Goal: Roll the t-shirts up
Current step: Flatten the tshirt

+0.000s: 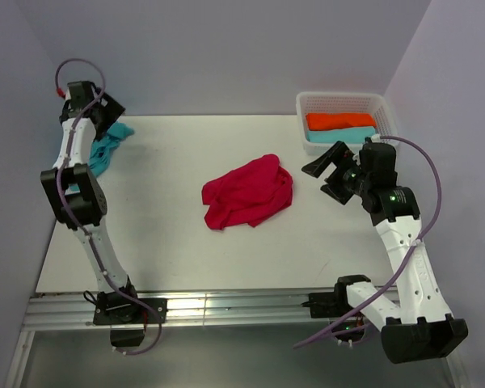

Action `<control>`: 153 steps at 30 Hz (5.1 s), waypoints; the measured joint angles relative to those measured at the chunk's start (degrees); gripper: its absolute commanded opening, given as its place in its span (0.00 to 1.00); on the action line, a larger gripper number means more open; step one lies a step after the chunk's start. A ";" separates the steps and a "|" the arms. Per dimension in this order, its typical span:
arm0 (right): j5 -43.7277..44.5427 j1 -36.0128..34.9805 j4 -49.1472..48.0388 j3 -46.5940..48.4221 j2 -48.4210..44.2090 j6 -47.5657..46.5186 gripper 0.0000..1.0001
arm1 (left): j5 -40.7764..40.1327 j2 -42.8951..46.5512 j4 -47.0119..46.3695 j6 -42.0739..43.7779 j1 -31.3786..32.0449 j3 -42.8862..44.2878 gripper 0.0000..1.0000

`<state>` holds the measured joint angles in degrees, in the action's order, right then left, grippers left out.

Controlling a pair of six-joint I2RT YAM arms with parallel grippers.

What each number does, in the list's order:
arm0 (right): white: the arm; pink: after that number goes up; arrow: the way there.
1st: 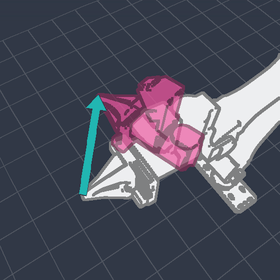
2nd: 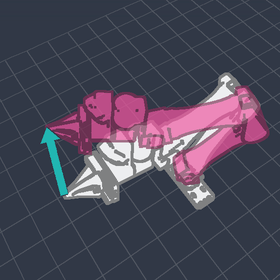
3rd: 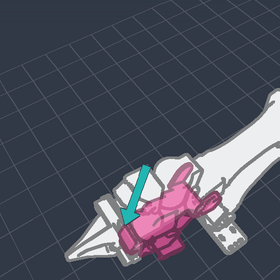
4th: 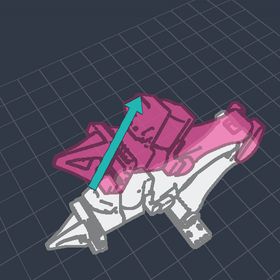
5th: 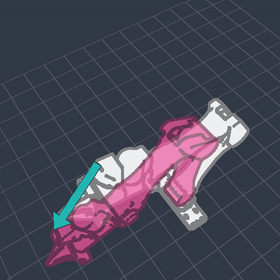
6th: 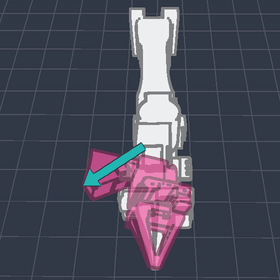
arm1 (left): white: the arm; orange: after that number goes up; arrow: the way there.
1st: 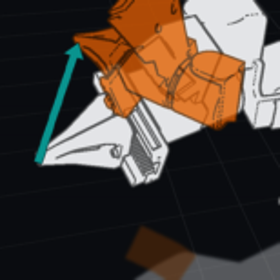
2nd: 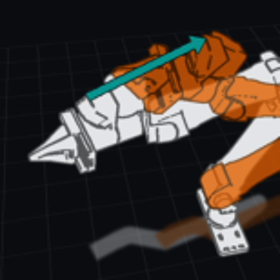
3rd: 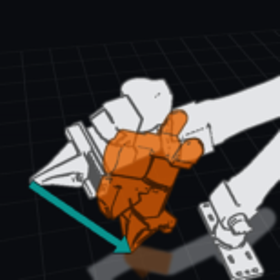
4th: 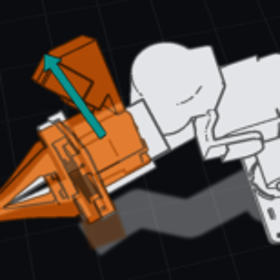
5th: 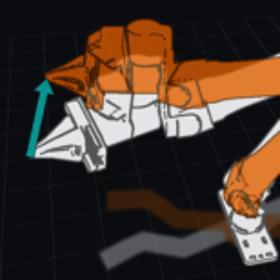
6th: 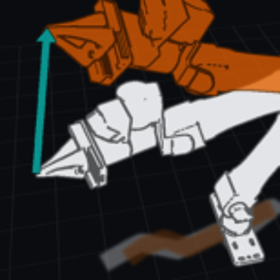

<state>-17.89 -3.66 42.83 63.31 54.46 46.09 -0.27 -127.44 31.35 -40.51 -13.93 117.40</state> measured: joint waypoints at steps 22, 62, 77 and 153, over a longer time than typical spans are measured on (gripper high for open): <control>6.93 -30.75 -14.62 -6.67 23.76 1.07 0.49 | 0.07 76.54 8.09 -4.35 23.19 -61.99 0.99; 13.60 -36.11 -28.44 3.13 51.80 10.51 0.45 | -3.67 75.80 14.01 -1.90 23.19 -60.06 1.00; 12.50 -36.33 -29.51 7.17 55.63 11.06 0.41 | -3.69 75.38 14.16 -1.53 23.19 -58.75 0.99; 10.67 -4.76 3.91 57.37 36.24 -1.16 0.00 | -8.66 17.05 -10.40 0.76 70.66 -41.77 0.98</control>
<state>-7.22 -8.43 46.74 120.68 90.70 44.93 -8.93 -110.39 20.95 -39.75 56.73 75.64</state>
